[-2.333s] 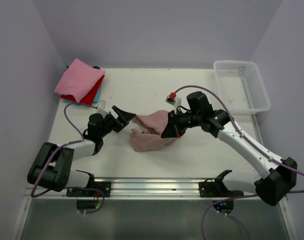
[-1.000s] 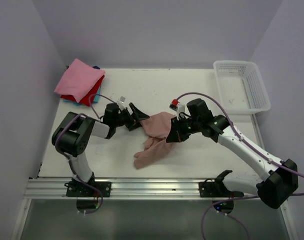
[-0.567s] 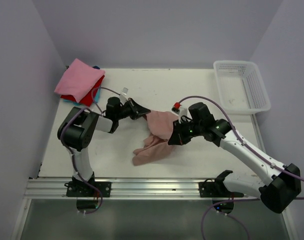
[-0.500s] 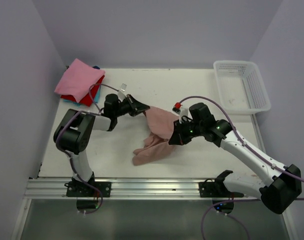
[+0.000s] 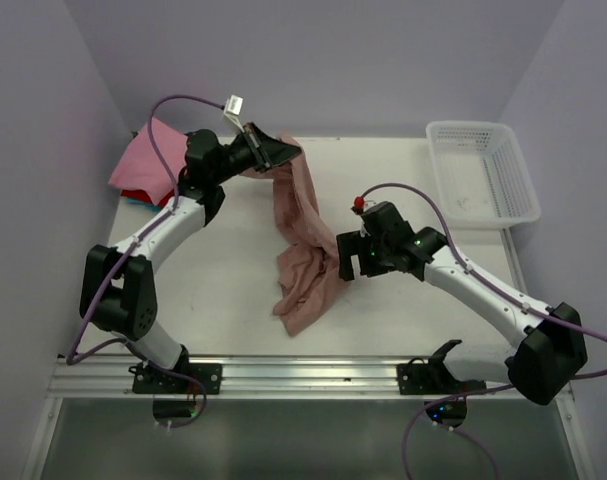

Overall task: Fold and stack the t-shirts
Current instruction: Flatten the tshirt out

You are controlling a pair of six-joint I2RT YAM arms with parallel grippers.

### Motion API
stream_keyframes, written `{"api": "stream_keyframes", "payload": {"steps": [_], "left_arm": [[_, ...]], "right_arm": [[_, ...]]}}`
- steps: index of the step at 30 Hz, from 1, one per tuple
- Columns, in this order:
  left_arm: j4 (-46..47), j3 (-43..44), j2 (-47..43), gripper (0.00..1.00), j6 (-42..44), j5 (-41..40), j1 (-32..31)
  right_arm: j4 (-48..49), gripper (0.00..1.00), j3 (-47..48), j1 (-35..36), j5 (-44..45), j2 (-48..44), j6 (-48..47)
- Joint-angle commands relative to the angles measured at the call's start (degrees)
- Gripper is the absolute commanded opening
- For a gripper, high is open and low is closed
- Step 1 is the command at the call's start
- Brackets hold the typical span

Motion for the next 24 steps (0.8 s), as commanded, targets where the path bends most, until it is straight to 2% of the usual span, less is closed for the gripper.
{"api": "stream_keyframes", "payload": {"steps": [1,9,12,20,22,24], "left_arm": [[-4.7,2.7,0.7,0.0,3.0,1.7,-2.0],[-7.0,2.7,3.6,0.0,4.7,1.3,-4.3],[-7.7,2.7,3.8,0.0,5.1,1.5,-4.3],[-9.0,2.0,2.2,0.0,5.1,2.4,-4.3],[-9.1,1.0,1.6,0.0,5.1,2.5,-4.3],[-9.1,0.1,1.1,0.0,5.2,2.5,-4.3]], "right_arm": [[2.5,0.94,9.2,1.4,5.7,0.6,0.7],[3.0,0.96,26.0,2.3,4.8,12.0,-5.8],[5.0,0.94,28.6,2.3,4.7,16.7,-6.1],[9.0,0.8,32.3,2.3,6.8,24.6,-6.6],[10.1,0.63,33.1,2.3,8.1,26.0,-6.9],[10.6,0.36,34.2,2.3,8.9,26.8,-6.9]]}}
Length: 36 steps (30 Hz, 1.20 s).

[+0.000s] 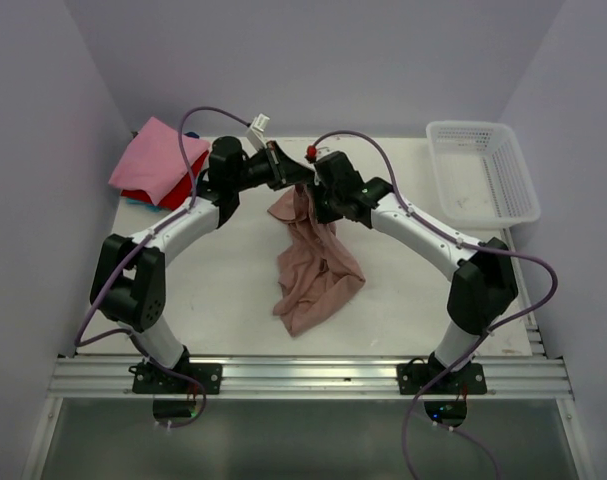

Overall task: Fold and stack the t-shirts
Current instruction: Flatten the tshirt out

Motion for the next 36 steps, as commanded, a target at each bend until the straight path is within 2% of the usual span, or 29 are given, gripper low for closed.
{"api": "stream_keyframes", "payload": {"steps": [1,2,10,11,13,14,15,17,21,24,28,32,34,36], "left_arm": [[0.1,-1.0,-3.1,0.0,1.5,1.5,-0.1],[0.1,-1.2,-3.1,0.0,1.5,1.7,0.0],[-1.0,-2.0,-3.5,0.0,3.1,1.8,0.1],[-2.9,-2.0,-3.3,0.21,4.6,1.5,0.7],[-5.0,-2.3,-3.2,0.53,7.9,-0.7,1.5],[-7.7,-2.6,-3.4,0.88,8.9,-1.8,2.4],[-8.7,-3.2,-3.5,0.99,10.0,-2.7,2.9],[-9.6,-4.6,-4.9,1.0,12.6,-3.1,3.7],[-12.8,-10.9,-8.8,1.0,15.5,-2.4,3.2],[-15.1,-17.2,-12.8,1.0,16.5,-2.9,1.5],[-20.3,-23.6,-16.1,1.0,18.9,-3.3,-2.1],[-26.7,-28.2,-16.8,1.0,19.9,-5.4,-9.0],[-29.8,-28.5,-16.4,1.0,20.8,-9.4,-13.8],[-31.2,-29.2,-16.2,1.0,21.1,-14.6,-15.9]], "right_arm": [[4.4,0.06,4.6,0.1,4.0,0.5,-0.2],[4.4,0.0,4.8,0.1,4.3,0.7,-0.1],[3.8,0.0,1.6,0.1,8.6,-3.8,-0.1],[3.8,0.0,1.2,0.1,10.7,-6.2,-0.2],[2.6,0.0,0.5,0.2,13.7,-8.5,-0.1],[1.8,0.0,0.5,0.1,15.3,-10.5,0.3],[0.9,0.0,0.4,0.1,18.8,-11.3,0.7],[-2.6,0.0,0.4,0.1,22.9,-13.3,2.7],[-12.9,0.0,0.6,0.1,36.4,-15.0,9.0],[-17.8,0.0,-1.2,0.1,40.9,-16.9,14.5],[-21.4,0.0,-4.4,0.1,40.6,-19.0,20.5],[-21.7,0.0,-8.0,0.2,39.9,-20.7,21.7],[-21.3,0.0,-8.5,0.1,39.7,-21.4,21.7],[-20.7,0.0,-8.8,0.1,38.7,-21.8,21.4]]}}
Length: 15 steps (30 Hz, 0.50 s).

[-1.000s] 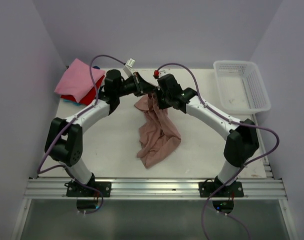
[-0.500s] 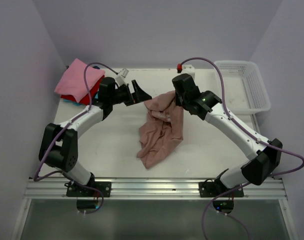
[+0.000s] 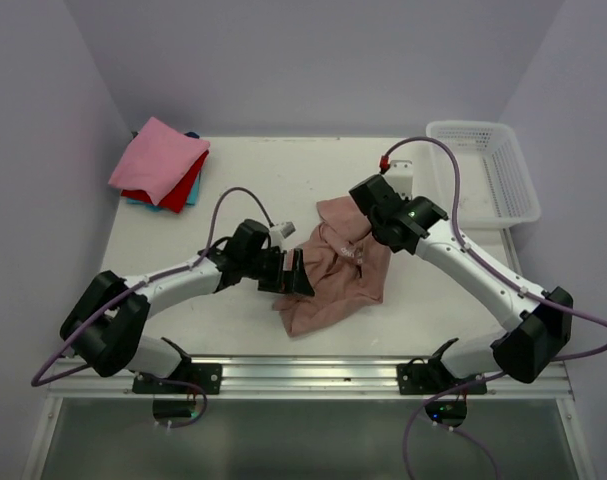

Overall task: Fold and stack the t-shirts
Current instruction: Flatten the tshirt out

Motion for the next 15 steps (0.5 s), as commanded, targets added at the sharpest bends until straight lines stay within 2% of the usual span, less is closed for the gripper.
{"api": "stream_keyframes", "payload": {"steps": [1,7,11,15], "left_arm": [[-4.3,-1.3,-0.6,1.0,2.8,-7.7,-4.1],[-4.0,0.5,1.7,1.0,3.6,-17.4,-4.2],[-6.3,4.0,1.0,1.0,4.2,-27.8,-4.1],[-2.5,5.5,2.9,1.0,5.2,-27.5,-4.1]], "right_arm": [[0.6,0.0,0.0,0.1,2.1,-3.5,2.4],[1.2,0.0,-0.6,0.1,1.4,-3.9,1.2],[1.0,0.0,-1.0,0.2,1.8,-4.3,0.8],[1.3,0.0,-1.5,0.2,1.6,-4.9,0.1]]}}
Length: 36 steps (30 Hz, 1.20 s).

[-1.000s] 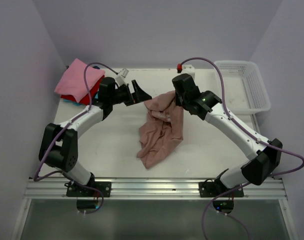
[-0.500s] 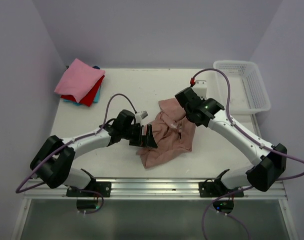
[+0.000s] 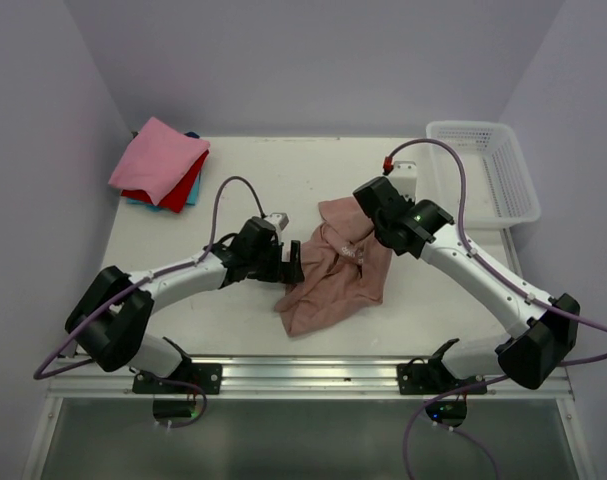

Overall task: Fold and stack the t-shirts
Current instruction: Flatten the tshirt out

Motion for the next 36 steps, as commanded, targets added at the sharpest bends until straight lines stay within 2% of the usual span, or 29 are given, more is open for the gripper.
{"api": "stream_keyframes", "payload": {"steps": [1,4,8,11,12,14,15,16,18,24,28,31,32,34,36], "left_arm": [[4.0,3.2,1.9,0.99,2.3,-3.6,0.1],[9.0,2.7,3.6,0.93,2.3,0.6,0.2],[10.6,3.4,6.4,0.83,2.5,3.3,0.2],[10.6,3.9,8.8,0.7,2.9,4.8,0.2],[10.6,3.9,9.4,0.5,2.9,5.4,0.1],[10.6,3.9,9.5,0.27,3.0,6.2,0.1],[12.6,3.8,9.2,0.05,2.9,6.2,0.1],[12.3,4.0,8.9,0.0,2.9,5.9,0.2],[11.8,4.2,7.7,0.0,3.2,4.8,0.1],[1.9,9.8,2.8,0.0,6.7,-0.2,0.3],[-7.6,19.9,1.2,0.0,10.8,-9.7,2.0],[-13.8,26.4,1.4,0.0,12.9,-14.0,6.9],[-15.6,27.5,1.7,0.12,13.5,-14.0,8.4],[-17.5,30.6,2.4,0.17,14.0,-14.3,13.4],[-19.6,32.7,2.6,0.38,14.4,-15.5,16.3]], "right_arm": [[1.1,0.0,-0.4,0.1,2.1,-2.4,0.2],[1.1,0.0,-0.6,0.0,2.2,-2.6,0.0],[0.9,0.0,-0.8,0.1,2.4,-3.1,-0.3],[0.9,0.0,-1.1,0.1,2.6,-3.5,-0.5],[0.9,0.0,-1.2,0.1,2.9,-3.5,-0.6],[1.1,0.0,-1.8,0.1,2.8,-3.9,-0.7],[1.1,0.0,-2.0,0.1,2.7,-4.0,-0.6],[1.1,0.0,-2.2,0.1,2.7,-4.0,-0.3],[1.0,0.0,-2.4,0.2,2.7,-4.3,-0.1],[0.1,0.0,-3.6,0.1,3.2,-5.1,0.3],[-0.6,0.0,-6.3,0.1,3.2,-6.6,1.2],[-0.8,0.0,-8.3,0.1,3.1,-8.0,1.7],[-0.8,0.0,-8.6,0.2,3.1,-8.3,1.9],[-1.0,0.0,-9.4,0.1,3.0,-9.0,2.0],[-1.1,0.0,-9.9,0.1,3.2,-9.6,2.1]]}}
